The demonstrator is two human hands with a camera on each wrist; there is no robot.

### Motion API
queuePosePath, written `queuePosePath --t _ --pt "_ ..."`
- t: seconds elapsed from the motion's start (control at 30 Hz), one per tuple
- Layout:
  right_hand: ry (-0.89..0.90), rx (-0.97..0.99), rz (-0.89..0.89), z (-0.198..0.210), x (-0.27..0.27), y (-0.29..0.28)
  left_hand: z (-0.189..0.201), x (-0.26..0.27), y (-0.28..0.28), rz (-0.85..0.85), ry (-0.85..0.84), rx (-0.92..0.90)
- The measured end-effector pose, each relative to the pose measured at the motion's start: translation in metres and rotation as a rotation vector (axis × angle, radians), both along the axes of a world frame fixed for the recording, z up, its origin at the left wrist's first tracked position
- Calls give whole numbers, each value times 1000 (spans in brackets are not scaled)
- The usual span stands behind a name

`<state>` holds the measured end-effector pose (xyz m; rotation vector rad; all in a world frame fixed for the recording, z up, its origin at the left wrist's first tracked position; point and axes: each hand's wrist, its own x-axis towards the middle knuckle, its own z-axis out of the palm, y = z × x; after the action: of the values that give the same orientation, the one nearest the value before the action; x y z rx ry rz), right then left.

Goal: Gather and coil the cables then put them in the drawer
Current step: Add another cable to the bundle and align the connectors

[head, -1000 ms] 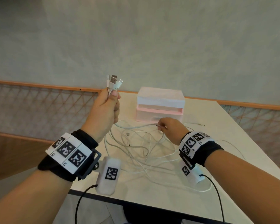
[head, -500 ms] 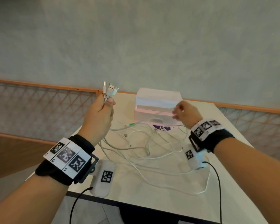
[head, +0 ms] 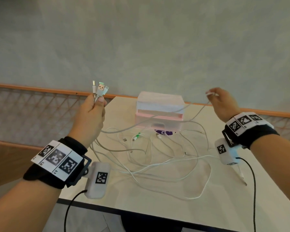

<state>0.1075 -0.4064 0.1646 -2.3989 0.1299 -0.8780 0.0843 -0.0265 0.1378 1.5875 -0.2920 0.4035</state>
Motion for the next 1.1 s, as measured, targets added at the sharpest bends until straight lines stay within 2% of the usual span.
queuePosePath --t 0.07,0.17,0.23,0.3,0.37,0.43,0.57,0.7,0.87,1.03,1.1 --pt "-89 108 30 9 1 -3 1 -1 -1 2 -2 -15" --pt "52 292 31 4 2 -5 3 -2 -4 7 -10 -14" --pt "211 261 -39 -15 6 -16 3 -2 -5 11 -17 -7" --pt "261 162 -96 -27 5 -25 1 -3 -5 11 -15 0" --pt "137 174 -79 -29 3 -31 -3 -2 -5 14 -10 18" --pt "19 278 20 -24 0 -31 -10 1 -6 12 -5 28" --pt "-44 401 219 -9 -12 -12 -20 7 -18 -8 -1 93" --pt "-43 243 269 -1 -20 6 -20 6 -28 -28 -14 114" --pt "-26 190 249 11 -22 14 -19 6 -28 -20 -16 141" --pt "12 -178 140 25 -31 25 -19 7 -26 -19 -10 148" --pt "-80 -363 49 33 -34 29 -18 7 -24 -13 -10 151"
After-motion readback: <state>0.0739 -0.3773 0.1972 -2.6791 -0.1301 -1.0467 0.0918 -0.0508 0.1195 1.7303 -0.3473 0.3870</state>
